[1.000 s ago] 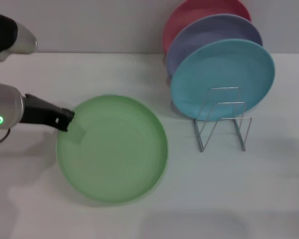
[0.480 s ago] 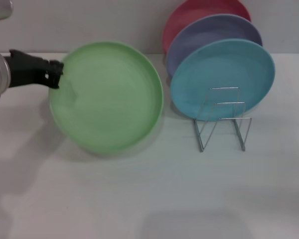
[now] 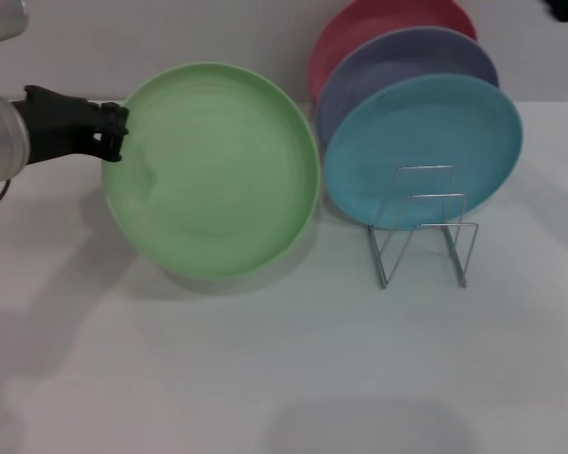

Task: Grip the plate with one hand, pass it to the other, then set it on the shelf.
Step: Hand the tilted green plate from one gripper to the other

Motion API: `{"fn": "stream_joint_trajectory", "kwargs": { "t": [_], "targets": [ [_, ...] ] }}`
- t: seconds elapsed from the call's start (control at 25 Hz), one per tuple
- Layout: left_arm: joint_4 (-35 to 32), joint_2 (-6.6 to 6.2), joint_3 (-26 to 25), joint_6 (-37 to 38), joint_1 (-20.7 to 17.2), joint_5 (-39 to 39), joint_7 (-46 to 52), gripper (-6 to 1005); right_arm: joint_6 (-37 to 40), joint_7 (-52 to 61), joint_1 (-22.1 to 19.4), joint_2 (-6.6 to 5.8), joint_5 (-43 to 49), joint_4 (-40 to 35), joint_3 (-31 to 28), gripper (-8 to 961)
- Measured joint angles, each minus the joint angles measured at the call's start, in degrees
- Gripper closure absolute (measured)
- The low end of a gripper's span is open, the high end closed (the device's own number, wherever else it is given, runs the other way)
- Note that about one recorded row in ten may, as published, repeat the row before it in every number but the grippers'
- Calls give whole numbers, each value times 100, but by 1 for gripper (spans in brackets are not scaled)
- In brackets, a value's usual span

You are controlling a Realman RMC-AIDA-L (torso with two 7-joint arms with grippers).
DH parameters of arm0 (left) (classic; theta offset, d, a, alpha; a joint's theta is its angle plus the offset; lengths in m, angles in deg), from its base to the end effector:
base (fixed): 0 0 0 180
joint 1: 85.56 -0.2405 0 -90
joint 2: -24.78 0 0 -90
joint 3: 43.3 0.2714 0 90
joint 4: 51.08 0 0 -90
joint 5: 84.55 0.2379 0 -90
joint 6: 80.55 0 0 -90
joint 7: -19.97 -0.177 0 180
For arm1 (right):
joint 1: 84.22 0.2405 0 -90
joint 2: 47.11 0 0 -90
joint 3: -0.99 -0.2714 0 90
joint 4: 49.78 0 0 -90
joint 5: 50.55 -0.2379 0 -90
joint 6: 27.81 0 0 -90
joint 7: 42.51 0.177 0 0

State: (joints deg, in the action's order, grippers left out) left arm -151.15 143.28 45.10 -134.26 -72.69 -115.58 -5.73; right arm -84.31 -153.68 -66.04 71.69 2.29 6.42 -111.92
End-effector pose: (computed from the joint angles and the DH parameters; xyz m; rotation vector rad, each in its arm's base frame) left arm -0.1744 0.4098 0.0264 -2.1450 -0.6650 -0.1154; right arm 0.2200 0.4389 0.0726 -1.9087 0.4298 1.1129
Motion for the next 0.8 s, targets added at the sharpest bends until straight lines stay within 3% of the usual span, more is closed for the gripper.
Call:
{"fn": "stream_joint_trajectory", "kwargs": {
  "t": [0.12,0.16,0.2,0.32,0.36,0.44,0.56,0.8],
  "targets": [
    [-2,0,90,97,-34,-38,11,963,716,1261,36,-13,1264,1074,489,124],
    [0,1,95,99,-30,-53,24,963,939,2370,84,-22,2293,1783,703,124],
    [0,1,95,99,-30,-53,24,962,939,2370,84,-22,2293,1783,703,124],
    [-1,1,100,122,-23,-120,78,962,797,4178,291,-45,4028,2695,857,125],
    [-3,-2,99,132,-23,-136,90,961,443,5655,587,-85,5296,3214,928,125],
    [-4,-6,93,138,-18,-143,91,961,258,6144,717,-98,5712,3335,930,125],
    [-6,-7,93,178,-10,-146,92,960,-512,7418,1316,-127,6801,3452,899,125],
    [-2,-11,74,219,6,-149,92,959,-893,8104,1669,-155,7603,3407,931,125]
  ]
}}
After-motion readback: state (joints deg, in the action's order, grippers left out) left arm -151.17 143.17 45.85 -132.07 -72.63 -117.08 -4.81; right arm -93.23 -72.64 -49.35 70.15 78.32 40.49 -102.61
